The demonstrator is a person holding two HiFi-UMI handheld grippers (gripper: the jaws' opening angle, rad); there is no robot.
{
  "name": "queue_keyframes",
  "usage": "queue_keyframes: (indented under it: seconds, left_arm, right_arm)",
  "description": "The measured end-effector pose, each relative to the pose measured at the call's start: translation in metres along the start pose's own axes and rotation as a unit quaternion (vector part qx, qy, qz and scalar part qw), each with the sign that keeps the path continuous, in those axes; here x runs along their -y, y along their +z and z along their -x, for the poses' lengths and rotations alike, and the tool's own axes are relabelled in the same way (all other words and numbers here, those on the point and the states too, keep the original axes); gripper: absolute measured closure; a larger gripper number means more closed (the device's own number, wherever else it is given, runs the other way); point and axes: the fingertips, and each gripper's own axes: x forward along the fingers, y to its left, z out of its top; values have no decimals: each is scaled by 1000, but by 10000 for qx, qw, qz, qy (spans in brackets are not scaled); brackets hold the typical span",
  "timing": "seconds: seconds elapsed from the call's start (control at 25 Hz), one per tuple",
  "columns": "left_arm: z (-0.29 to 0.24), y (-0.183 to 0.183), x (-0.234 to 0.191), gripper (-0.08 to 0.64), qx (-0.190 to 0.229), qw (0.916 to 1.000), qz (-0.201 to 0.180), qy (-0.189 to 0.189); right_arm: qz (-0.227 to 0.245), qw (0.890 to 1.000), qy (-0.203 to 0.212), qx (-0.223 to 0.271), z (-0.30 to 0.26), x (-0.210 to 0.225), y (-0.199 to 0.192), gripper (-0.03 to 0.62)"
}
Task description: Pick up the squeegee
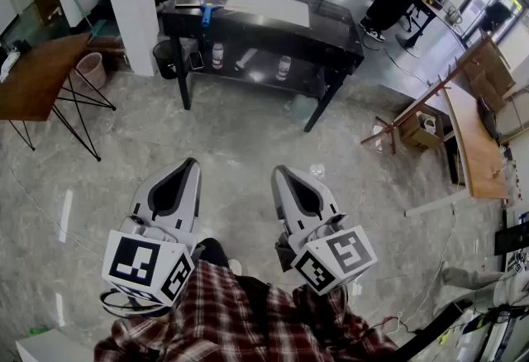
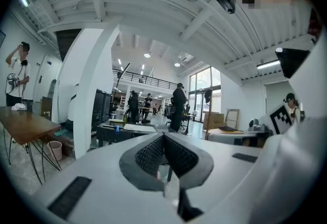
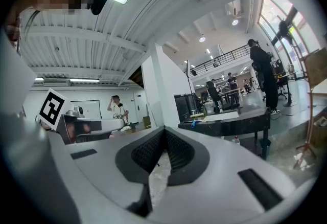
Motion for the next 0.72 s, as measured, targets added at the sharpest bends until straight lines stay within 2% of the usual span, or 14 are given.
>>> queue_keyframes:
  seconds: [0.36, 0.72]
  left_arm:
    - [-70, 7, -57, 549, -61, 10000, -29, -69]
    - [-164, 55, -154, 549, 103, 9990, -249, -354]
  right_arm:
    - [26, 10000, 67, -26, -91, 32, 7, 581]
    - [155, 9995, -5, 293, -233, 57, 50, 581]
